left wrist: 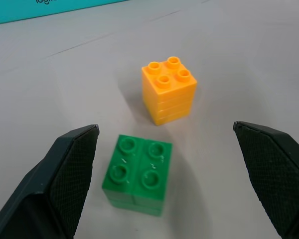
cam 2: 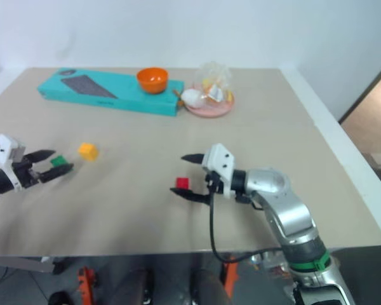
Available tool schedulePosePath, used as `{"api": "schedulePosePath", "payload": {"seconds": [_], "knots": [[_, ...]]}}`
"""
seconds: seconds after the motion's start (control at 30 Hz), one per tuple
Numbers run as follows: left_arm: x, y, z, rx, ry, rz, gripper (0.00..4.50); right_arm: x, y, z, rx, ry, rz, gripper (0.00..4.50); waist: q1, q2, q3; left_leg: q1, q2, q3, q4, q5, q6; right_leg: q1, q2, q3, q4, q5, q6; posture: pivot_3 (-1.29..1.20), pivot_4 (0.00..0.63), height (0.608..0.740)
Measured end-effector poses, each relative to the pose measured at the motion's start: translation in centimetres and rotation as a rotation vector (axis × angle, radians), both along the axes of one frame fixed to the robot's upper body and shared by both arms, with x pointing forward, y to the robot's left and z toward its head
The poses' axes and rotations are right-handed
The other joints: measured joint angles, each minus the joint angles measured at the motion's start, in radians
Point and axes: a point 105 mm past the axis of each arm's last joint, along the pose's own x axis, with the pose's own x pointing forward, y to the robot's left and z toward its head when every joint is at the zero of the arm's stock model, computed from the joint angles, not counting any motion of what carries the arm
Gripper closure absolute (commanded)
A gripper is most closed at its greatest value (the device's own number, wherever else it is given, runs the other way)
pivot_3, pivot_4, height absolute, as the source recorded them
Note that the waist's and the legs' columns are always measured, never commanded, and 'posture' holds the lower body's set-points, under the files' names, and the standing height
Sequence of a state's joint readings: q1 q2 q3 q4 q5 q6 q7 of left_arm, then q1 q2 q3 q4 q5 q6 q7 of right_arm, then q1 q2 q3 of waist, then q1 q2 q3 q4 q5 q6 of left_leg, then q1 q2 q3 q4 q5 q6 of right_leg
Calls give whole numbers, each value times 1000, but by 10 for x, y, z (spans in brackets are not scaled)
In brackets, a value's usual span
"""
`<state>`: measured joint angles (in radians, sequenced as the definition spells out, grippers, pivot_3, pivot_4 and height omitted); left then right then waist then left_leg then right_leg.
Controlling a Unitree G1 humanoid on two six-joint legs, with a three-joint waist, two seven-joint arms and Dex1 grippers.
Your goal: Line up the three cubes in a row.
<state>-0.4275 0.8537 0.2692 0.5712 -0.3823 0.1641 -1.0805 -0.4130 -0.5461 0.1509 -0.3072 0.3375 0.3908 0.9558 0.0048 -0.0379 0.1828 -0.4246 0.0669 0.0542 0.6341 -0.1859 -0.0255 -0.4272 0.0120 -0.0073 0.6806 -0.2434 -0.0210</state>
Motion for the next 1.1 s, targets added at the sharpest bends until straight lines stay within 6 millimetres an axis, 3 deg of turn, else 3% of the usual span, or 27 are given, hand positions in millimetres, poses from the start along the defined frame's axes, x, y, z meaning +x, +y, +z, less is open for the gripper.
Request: {"api": "schedulePosePath", "payload": {"seconds": [0.27,0.37,0.53,0.6,0.8,0.93,1.1], "knots": [[0,5,-24,97,96,-40,0,0,-3,-1,-18,-10,-9,28,-1,0,0,0,0,0,0,0,0,0,0,0,0,0,0,0,150,740],[-1,8,-34,112,146,-41,1071,-7,-1,1,15,37,28,0,0,0,0,0,0,0,0,0,0,0,0,0,0,0,0,0,150,740],[2,11,-33,129,148,-35,2872,-19,5,6,53,96,103,0,0,-1,0,0,0,0,1,0,0,1,0,-1,1,0,0,0,150,740],[3,11,-32,133,147,-39,3212,-21,5,6,54,100,109,0,0,-1,-1,0,-1,0,1,0,0,1,0,-1,1,0,0,0,150,740],[3,9,-32,146,149,-60,3201,-20,3,6,36,80,104,0,0,-1,-1,0,-1,0,1,0,0,1,0,-1,1,0,0,0,150,740],[-8,-7,-33,182,153,-171,3201,-20,1,4,21,66,94,0,-1,-1,-1,0,0,1,1,0,0,1,-1,1,1,0,0,0,150,740],[-42,-63,-38,247,177,-452,3201,-19,-1,-1,16,66,75,0,-2,-1,-1,0,1,0,1,0,0,1,-3,1,1,0,1,0,150,740]]}}
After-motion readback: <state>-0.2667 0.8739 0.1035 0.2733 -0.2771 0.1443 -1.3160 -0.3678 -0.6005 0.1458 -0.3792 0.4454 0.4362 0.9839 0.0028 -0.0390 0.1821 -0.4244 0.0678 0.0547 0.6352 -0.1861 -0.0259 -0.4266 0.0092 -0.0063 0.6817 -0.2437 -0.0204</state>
